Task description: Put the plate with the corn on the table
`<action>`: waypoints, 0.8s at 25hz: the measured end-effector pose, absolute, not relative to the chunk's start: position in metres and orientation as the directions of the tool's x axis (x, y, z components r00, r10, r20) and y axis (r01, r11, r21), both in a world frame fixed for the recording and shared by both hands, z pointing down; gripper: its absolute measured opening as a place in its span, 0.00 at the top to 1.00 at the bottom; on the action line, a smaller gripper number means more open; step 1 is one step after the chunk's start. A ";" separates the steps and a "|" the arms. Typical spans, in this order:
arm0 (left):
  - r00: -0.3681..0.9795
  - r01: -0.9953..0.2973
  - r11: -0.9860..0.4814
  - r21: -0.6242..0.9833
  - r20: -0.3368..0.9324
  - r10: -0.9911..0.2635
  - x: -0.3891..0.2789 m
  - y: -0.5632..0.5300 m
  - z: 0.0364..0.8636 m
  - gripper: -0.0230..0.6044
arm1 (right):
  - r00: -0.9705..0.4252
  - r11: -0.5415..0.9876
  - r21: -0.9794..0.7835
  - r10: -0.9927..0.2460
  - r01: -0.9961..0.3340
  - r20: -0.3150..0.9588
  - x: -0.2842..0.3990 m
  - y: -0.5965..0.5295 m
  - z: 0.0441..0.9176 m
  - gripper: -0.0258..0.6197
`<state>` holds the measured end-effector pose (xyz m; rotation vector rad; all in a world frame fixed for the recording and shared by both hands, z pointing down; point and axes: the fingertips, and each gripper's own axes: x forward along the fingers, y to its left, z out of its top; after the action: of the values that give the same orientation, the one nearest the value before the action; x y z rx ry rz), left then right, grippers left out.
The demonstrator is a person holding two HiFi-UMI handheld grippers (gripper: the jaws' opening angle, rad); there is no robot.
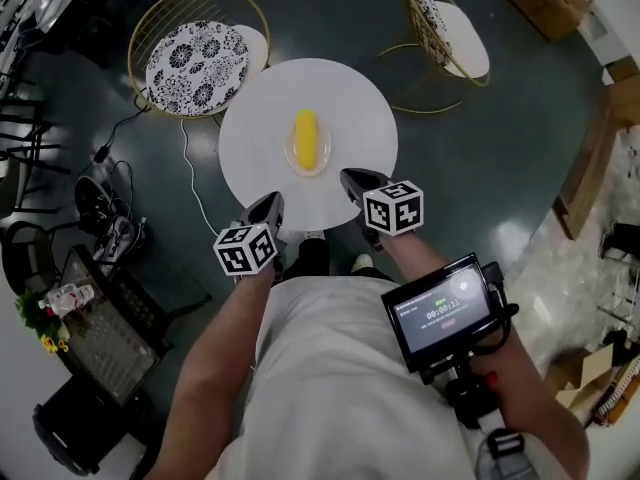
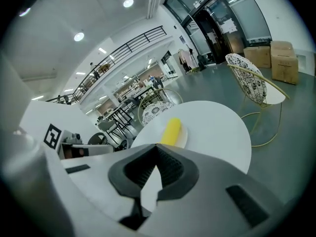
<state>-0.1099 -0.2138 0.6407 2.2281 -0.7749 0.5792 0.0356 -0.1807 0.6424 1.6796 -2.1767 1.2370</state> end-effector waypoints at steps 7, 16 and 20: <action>0.761 -0.629 -0.637 0.445 0.522 -0.386 -0.095 -0.173 0.597 0.95 | -0.420 0.132 -0.524 -0.770 -0.841 0.481 0.028 -0.142 0.599 0.95; 0.799 -0.589 -0.676 0.443 0.448 -0.402 -0.088 -0.120 0.561 0.95 | -0.464 0.218 -0.517 -0.783 -0.828 0.414 0.022 -0.099 0.557 0.95; 0.810 -0.577 -0.690 0.437 0.418 -0.412 -0.091 -0.096 0.551 0.95 | -0.478 0.240 -0.521 -0.787 -0.819 0.390 0.019 -0.080 0.547 0.95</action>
<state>-0.0906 -0.0963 0.5510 2.4284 -0.7283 0.3883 0.0188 -0.0798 0.5473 1.5796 -2.4367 1.0715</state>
